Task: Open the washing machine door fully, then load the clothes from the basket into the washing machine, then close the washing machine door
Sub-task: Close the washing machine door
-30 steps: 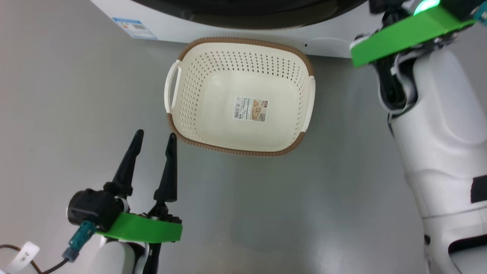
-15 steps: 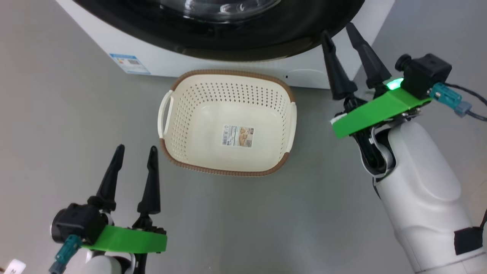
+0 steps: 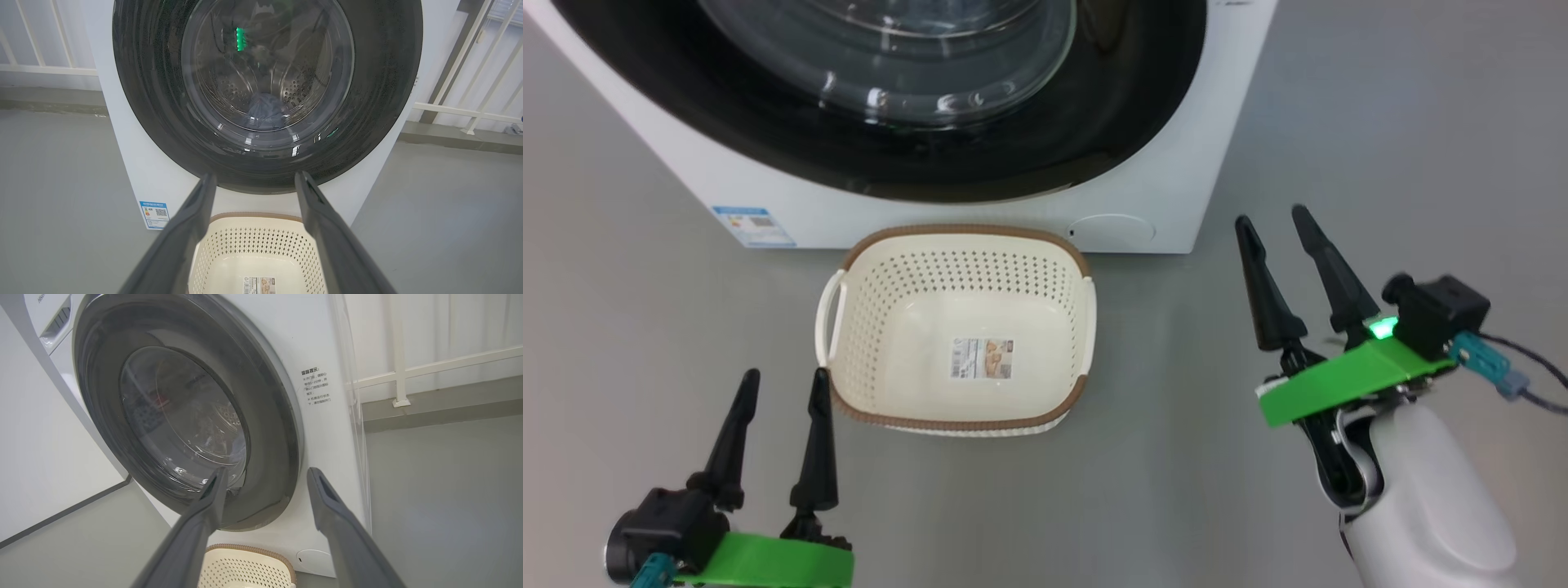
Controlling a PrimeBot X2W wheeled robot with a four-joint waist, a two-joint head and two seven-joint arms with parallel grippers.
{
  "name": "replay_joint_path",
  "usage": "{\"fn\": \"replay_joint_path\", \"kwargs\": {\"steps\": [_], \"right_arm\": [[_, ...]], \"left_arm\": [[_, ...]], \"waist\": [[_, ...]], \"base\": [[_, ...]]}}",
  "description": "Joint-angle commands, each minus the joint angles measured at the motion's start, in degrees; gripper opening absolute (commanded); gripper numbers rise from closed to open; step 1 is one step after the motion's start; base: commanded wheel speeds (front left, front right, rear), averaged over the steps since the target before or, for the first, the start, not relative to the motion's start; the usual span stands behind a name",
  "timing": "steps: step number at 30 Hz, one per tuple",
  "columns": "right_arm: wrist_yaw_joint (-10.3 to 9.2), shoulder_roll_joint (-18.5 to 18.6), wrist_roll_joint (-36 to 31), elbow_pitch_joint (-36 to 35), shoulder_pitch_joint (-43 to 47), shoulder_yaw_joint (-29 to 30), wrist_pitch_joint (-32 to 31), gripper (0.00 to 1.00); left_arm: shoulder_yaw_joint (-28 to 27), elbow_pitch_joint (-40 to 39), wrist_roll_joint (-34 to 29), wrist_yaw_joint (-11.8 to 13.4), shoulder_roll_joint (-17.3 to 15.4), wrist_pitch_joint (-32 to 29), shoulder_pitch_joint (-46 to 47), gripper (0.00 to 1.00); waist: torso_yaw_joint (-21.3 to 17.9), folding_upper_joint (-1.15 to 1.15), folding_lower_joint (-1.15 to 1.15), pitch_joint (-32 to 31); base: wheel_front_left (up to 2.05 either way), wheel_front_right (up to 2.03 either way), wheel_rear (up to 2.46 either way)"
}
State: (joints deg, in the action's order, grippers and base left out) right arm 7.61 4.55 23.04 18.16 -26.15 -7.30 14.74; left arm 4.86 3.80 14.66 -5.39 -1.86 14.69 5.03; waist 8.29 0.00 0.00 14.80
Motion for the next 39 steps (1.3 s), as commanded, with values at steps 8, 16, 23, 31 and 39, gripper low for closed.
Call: {"fn": "replay_joint_path", "kwargs": {"steps": [8,16,23,31,39], "right_arm": [[-0.12,-1.32,-1.05,-4.24,7.27,2.56,0.26,1.00],[-0.12,-1.55,-3.69,-6.43,12.77,4.58,0.26,1.00],[-0.12,-1.64,-8.40,-8.14,17.67,5.84,0.26,1.00],[-0.12,-1.66,-11.42,-10.26,21.84,6.16,0.26,1.00],[-0.12,-1.67,-12.42,-11.46,24.22,8.59,0.26,1.00]], "left_arm": [[-4.19,-1.50,-1.02,-0.47,-1.01,0.30,-2.10,1.00],[-5.72,-2.07,-1.24,-0.06,-1.01,0.30,-5.06,1.00],[-6.50,-2.89,-1.78,1.11,-1.01,0.30,-7.90,1.00],[-6.81,-3.39,-1.86,2.46,-1.01,0.30,-11.09,1.00],[-6.56,-3.47,-3.12,3.31,-1.01,0.30,-12.22,1.00]], "waist": [[-4.97,0.00,0.00,-4.74],[-6.62,0.00,0.00,-7.25],[-7.19,0.00,0.00,-9.81],[-7.69,0.00,0.00,-12.20],[-7.37,0.00,0.00,-13.31]], "base": [[0.00,0.00,0.00],[0.00,0.00,0.00],[0.00,0.00,0.00],[0.00,0.00,0.00],[0.00,0.00,0.00]]}}
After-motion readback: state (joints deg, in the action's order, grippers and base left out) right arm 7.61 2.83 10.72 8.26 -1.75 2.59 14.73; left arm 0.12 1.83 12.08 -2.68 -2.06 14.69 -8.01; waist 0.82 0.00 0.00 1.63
